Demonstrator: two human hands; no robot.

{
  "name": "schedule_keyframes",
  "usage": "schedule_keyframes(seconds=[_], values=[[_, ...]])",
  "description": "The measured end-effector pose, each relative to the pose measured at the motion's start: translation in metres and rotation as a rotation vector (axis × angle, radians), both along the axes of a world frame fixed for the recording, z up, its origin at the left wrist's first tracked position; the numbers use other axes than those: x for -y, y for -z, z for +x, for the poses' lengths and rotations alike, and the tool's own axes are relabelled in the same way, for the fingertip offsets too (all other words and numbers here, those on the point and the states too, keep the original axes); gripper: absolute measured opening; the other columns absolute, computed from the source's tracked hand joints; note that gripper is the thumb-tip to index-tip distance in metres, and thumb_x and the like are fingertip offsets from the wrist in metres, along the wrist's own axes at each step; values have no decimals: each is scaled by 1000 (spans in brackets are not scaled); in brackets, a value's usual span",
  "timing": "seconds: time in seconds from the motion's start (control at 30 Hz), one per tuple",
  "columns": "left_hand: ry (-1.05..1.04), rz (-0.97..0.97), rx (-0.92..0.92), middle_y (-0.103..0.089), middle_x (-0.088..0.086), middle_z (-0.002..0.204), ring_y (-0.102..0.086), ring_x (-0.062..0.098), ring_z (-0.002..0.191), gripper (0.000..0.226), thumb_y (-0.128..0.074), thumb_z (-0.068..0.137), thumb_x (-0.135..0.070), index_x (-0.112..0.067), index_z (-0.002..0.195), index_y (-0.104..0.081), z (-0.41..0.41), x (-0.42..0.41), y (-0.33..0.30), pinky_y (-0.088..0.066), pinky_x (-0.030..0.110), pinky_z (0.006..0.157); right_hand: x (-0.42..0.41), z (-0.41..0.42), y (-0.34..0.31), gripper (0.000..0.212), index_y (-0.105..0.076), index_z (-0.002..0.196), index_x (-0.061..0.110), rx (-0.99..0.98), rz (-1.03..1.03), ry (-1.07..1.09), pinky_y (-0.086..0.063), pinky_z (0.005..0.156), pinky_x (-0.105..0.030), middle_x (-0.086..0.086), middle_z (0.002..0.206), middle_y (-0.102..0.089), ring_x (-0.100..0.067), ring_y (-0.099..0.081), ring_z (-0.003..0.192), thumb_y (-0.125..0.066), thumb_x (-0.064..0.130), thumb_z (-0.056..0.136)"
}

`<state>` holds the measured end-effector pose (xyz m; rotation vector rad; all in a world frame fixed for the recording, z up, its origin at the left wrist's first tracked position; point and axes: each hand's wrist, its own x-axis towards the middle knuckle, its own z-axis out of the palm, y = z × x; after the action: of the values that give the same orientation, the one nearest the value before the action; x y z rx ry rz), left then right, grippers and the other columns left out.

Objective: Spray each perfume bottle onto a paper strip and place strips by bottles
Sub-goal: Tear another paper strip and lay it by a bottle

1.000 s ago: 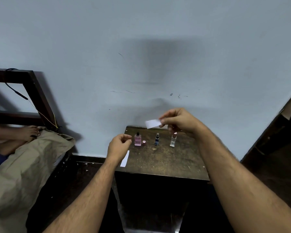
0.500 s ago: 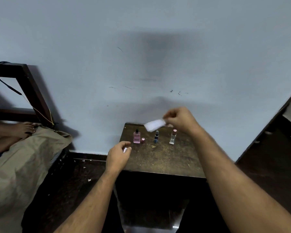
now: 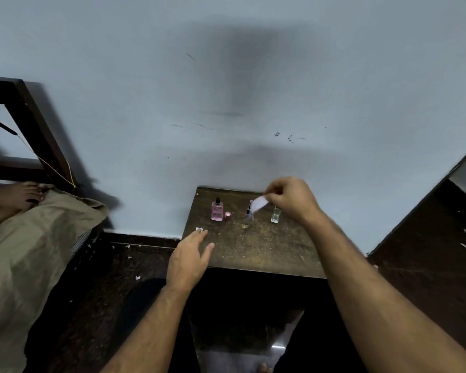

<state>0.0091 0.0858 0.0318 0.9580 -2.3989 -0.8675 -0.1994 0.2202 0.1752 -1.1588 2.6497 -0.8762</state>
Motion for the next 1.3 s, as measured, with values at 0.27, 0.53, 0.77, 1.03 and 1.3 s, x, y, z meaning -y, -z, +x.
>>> schedule_keyframes(seconds=[0.27, 0.53, 0.77, 1.03, 1.3], values=[[86, -207, 153, -27, 3, 159, -15, 17, 149, 65, -41, 95, -57, -23, 149, -37, -1, 5, 9, -20, 42, 120, -3, 12, -24, 9, -72, 85, 13, 874, -652, -178, -40, 45, -22, -8, 70, -69, -13, -46, 43, -70, 5, 81], [136, -220, 307, -5, 3, 164, 7, 18, 151, 87, -8, 83, -74, -27, 155, -15, 3, 0, 10, 1, 43, 120, -5, 16, -12, 7, -73, 87, 10, 552, -496, -137, -41, 47, -22, -2, 69, -69, -6, -51, 46, -71, 5, 83], [123, -216, 317, -2, 5, 164, 10, 19, 151, 103, 10, 73, -84, -27, 156, -13, 5, 0, 14, 0, 46, 120, 0, 11, -10, 10, -75, 91, 22, 39, -20, -24, -41, 56, -23, 5, 78, -69, -14, -59, 64, -68, 17, 85], [113, -206, 303, -4, 3, 164, 8, 18, 151, 109, 16, 69, -87, -27, 156, -15, 7, 1, 14, -1, 44, 121, -3, 18, -29, 10, -71, 87, 4, 557, -475, -210, -43, 50, -17, 6, 61, -69, -3, -57, 48, -67, -4, 84], [94, -191, 304, -7, 3, 164, 5, 19, 151, 100, 6, 76, -82, -26, 155, -18, 8, 0, 13, -4, 45, 121, 0, 12, -6, 9, -74, 87, 23, 24, 14, 28, -44, 65, -25, 10, 73, -66, -11, -59, 67, -69, 16, 85]])
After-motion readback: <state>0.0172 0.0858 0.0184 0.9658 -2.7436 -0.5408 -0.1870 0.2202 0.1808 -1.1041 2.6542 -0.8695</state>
